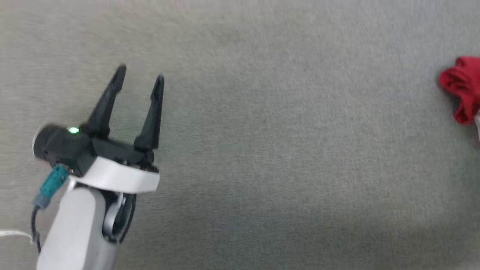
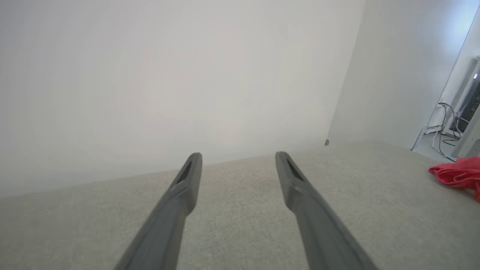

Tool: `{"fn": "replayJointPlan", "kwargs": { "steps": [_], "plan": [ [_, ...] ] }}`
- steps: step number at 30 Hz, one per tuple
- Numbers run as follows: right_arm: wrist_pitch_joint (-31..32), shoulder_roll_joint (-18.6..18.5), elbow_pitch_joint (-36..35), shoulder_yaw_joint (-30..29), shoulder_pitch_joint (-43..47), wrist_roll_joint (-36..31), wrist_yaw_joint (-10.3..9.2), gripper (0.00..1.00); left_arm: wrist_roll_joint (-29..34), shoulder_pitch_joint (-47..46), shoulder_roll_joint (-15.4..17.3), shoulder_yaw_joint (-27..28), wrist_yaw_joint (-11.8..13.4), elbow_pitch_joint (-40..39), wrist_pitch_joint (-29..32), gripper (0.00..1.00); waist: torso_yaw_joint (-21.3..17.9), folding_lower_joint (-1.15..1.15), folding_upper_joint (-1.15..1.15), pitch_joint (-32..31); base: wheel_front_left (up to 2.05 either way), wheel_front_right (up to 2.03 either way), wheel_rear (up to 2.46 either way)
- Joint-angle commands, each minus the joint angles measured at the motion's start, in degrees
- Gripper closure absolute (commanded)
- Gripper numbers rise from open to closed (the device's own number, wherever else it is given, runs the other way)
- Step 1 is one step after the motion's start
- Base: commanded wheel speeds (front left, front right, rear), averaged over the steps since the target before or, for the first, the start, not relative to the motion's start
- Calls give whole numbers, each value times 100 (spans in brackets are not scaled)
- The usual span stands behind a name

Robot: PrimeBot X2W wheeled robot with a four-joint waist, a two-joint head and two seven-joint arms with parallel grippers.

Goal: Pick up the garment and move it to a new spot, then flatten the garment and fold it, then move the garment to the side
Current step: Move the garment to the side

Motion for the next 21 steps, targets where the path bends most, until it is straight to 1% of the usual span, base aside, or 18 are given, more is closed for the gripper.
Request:
{"fn": "replayJointPlan", "kwargs": {
  "steps": [1, 6, 10, 16, 21],
  "plan": [
    [36, 60, -176, 81, 207, 50, -4, 0, -17, 227, -68, 73, -10, 33, -26, 0, 378, 0, 0, -520, 0, 0, 0],
    [182, 268, -723, 256, 703, 150, -3, 0, -27, 735, -206, 271, -10, 78, -26, 0, 641, 0, 0, -981, 0, 0, 0],
    [222, 442, -1163, 374, 1027, 211, -4, 0, -23, 1042, -227, 413, -10, 116, -26, 0, 781, 0, 0, -1285, 0, 0, 0],
    [-11, 758, -1607, 484, 1467, 156, -4, 0, -53, 1495, -229, 547, -10, 279, -26, 0, 902, 0, 0, -1749, 0, 0, 0],
    [-458, 1050, -1846, 530, 1856, 49, -3, 0, -114, 1968, -234, 702, -10, 441, -26, 0, 938, 0, 0, -2048, 0, 0, 0]
  ]
}}
